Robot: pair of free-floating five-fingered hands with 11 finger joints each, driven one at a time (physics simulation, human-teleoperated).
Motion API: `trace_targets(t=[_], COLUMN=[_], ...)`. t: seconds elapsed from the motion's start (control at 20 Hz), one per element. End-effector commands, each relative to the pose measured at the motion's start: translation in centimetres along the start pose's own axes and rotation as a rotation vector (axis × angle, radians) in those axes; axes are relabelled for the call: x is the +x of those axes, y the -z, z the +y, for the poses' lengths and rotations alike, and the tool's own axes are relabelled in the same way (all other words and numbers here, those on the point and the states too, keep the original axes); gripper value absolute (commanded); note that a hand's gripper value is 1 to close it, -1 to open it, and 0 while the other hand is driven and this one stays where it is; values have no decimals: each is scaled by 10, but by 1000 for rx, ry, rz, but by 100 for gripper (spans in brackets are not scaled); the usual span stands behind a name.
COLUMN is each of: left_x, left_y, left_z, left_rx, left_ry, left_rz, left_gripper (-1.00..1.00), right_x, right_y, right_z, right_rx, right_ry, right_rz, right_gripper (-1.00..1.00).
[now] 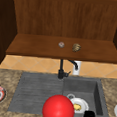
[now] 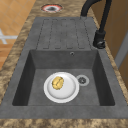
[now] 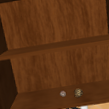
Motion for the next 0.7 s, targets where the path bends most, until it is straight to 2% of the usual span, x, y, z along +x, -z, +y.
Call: trace_targets(t=[0.0, 0.1, 0.2, 0.35, 0.4, 0.45, 0.65], left_x=[10, 12, 15, 18, 11, 7, -12], left_y=[4, 4, 3, 0, -7, -10, -23], left_z=[12, 11, 6, -12, -21, -25, -45], left_rx=[-4, 0, 1, 21, 40, 50, 58], left_ry=[32, 31, 7, 7, 19, 23, 23], left_rz=[-6, -7, -8, -39, -57, -60, -56], left_gripper=[100, 100, 100, 100, 100, 100, 100], right_x=[0, 0, 0, 0, 0, 0, 0], right_y=[0, 0, 0, 0, 0, 0, 0], right_z=[0, 0, 0, 0, 0, 0, 0], right_rx=[0, 0, 0, 0, 0, 0, 0], right_ry=[0, 0, 0, 0, 0, 0, 0], right_rz=[0, 0, 0, 0, 0, 0, 0], right_gripper=[0, 0, 0, 0, 0, 0, 0])
